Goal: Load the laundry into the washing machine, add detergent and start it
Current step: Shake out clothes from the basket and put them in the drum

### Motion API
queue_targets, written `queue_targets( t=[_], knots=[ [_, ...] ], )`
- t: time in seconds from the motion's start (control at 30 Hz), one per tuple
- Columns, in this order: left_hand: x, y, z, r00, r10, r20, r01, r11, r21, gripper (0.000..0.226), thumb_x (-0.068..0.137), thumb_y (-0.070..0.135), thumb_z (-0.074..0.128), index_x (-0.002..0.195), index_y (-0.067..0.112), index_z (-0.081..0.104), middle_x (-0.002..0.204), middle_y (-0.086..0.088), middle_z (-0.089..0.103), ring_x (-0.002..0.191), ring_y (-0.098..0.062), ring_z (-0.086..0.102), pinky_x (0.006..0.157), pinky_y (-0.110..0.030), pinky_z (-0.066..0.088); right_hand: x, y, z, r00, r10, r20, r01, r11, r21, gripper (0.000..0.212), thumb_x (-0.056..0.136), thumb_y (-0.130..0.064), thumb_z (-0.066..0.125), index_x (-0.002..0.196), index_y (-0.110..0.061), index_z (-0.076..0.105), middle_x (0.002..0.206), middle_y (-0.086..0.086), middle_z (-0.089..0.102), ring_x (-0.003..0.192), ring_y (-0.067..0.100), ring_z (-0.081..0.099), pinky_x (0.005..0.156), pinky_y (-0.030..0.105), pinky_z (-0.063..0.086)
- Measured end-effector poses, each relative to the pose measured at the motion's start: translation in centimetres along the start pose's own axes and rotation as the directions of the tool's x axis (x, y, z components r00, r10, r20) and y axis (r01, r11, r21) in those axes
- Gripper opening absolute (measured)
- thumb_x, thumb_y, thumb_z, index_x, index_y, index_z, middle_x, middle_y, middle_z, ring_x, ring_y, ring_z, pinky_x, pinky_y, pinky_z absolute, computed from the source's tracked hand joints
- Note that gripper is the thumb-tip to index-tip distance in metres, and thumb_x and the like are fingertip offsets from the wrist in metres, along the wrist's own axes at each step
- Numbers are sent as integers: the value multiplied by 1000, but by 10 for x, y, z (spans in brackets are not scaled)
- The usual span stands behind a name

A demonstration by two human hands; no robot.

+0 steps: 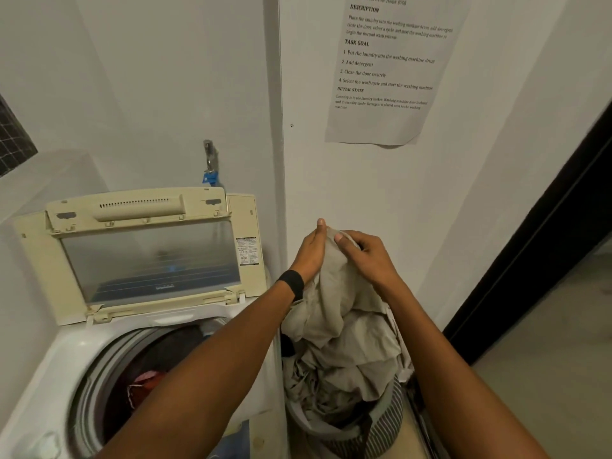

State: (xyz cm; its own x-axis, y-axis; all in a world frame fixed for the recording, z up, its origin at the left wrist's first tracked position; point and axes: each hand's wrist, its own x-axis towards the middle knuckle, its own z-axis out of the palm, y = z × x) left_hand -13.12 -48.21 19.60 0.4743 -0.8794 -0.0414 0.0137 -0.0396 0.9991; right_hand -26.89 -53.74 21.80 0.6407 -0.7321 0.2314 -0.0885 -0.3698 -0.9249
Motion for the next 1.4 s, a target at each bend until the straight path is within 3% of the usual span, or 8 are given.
queue_targets(
  t=[0.2,0.4,0.57,0.67,0.73,1.07,1.3,1.4],
  knots=[
    [5,3,3,980,147,-135,-128,981,143,51,106,58,40,84,16,60,80,0,65,75,-16,60,74,-33,48,-1,5,-5,995,-6,-97,1,998,-59,16,95,-36,72,96,-19,73,91,-8,74,83,6,66,76,25,52],
    [15,22,-21,927,291,-239,-231,940,249,44,107,51,45,75,21,39,68,8,36,64,-10,34,65,-33,30,-12,28,-33,995,24,-99,-61,920,-388,45,96,-54,63,69,-20,56,62,-9,54,59,8,49,61,30,39],
    [7,20,-16,958,287,22,-284,927,244,37,99,54,59,103,18,69,102,14,71,97,2,64,86,-13,46,-8,8,-33,979,-73,-193,27,972,-232,31,98,-43,67,75,-22,68,69,-11,65,64,2,55,61,16,40],
    [0,10,-4,954,247,169,-285,921,266,38,100,50,62,77,20,69,77,8,68,74,-9,61,73,-22,48,1,1,-18,982,-67,-175,29,977,-210,27,98,-41,68,78,-22,70,70,-14,67,67,-1,58,62,12,40],
    [-1,5,-1,962,253,106,-272,930,249,48,102,51,57,60,28,55,61,4,48,61,-13,43,61,-27,36,5,2,-14,978,-15,-208,-29,978,-208,33,94,-49,70,78,-19,68,70,-10,65,63,1,54,60,14,40],
    [5,12,-24,945,265,-192,-242,961,134,43,101,55,56,80,17,47,72,-4,42,66,-13,41,65,-31,35,-17,31,-16,993,80,90,-50,956,-288,40,104,-41,57,70,-20,49,60,-15,46,58,5,41,63,28,34],
    [0,8,-11,936,304,175,-340,909,239,37,88,40,80,108,12,66,98,0,71,88,-8,67,81,-22,53,0,-2,-23,981,-65,-182,24,976,-216,27,101,-41,61,80,-25,67,75,-15,66,74,3,59,67,18,42],
    [0,8,-8,948,268,170,-305,916,259,29,97,35,72,85,10,64,76,-4,62,72,-10,56,71,-26,46,6,-10,-23,987,-41,-153,13,984,-178,29,96,-48,68,82,-23,69,80,-8,71,77,7,64,70,24,46]
  ],
)
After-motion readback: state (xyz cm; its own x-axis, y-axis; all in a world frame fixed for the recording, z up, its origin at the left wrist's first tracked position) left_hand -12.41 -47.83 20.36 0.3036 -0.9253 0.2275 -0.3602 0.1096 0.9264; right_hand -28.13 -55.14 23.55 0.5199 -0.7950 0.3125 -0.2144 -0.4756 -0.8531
